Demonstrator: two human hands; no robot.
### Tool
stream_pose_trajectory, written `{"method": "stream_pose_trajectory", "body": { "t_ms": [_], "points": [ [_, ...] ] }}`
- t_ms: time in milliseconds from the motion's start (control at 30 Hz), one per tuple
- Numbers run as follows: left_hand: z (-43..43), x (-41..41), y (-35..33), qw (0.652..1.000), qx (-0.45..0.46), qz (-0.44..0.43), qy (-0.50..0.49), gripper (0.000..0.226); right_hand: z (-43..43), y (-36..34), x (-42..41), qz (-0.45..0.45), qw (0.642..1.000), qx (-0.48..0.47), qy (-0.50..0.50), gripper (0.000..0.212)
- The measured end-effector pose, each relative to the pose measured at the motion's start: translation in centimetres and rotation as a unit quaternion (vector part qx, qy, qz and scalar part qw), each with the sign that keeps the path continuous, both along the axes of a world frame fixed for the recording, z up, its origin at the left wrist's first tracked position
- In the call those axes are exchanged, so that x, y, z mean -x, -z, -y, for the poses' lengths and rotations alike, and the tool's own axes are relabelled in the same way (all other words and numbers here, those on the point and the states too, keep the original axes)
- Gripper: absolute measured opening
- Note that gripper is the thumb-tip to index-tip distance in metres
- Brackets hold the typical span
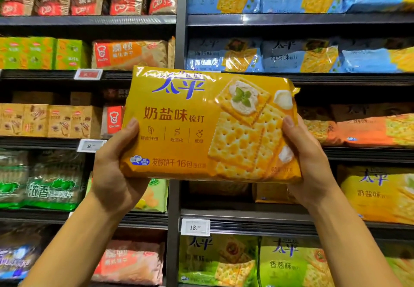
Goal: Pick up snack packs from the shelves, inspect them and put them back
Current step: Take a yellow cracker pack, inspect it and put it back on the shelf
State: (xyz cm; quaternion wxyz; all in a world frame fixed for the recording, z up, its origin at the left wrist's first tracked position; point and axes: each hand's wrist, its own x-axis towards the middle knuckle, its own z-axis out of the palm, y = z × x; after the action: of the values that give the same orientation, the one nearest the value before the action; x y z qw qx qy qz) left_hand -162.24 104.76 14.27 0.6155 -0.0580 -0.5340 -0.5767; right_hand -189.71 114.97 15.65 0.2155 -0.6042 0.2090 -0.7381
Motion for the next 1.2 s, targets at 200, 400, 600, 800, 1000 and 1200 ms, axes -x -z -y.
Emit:
{"method": "stream_pose_trajectory", "body": {
  "t_ms": [200, 400, 600, 800, 1000, 1200],
  "points": [
    [-0.3, -0.2, -0.7, 0.998, 0.014, 0.023, -0.053, 0.035, -0.3, -0.5, -0.3, 0.011, 0.998, 0.017, 0.059, 0.061],
    [1.5, 1.0, 2.8, 0.977, -0.069, 0.14, -0.144, 0.056, -1.9, 0.4, -2.1, 0.031, 0.99, 0.078, 0.111, 0.06],
    [2.7, -0.3, 12.3, 0.974, -0.143, 0.17, -0.044, 0.061, -3.0, 5.6, -2.0, -0.083, 0.991, -0.036, 0.098, 0.06],
    [1.5, -1.3, 16.9, 0.966, -0.135, 0.213, -0.063, 0.055, -2.4, 11.8, -1.0, -0.14, 0.968, -0.16, 0.132, 0.059],
    [1.1, -1.9, 18.4, 0.965, -0.142, 0.196, -0.097, 0.063, -3.4, 15.7, -0.5, -0.077, 0.979, -0.182, 0.058, 0.071],
    [0.5, -1.0, 19.6, 0.97, -0.18, 0.147, -0.066, 0.055, -5.1, 16.4, -1.5, -0.005, 0.989, -0.146, -0.03, 0.072]
  ]
}}
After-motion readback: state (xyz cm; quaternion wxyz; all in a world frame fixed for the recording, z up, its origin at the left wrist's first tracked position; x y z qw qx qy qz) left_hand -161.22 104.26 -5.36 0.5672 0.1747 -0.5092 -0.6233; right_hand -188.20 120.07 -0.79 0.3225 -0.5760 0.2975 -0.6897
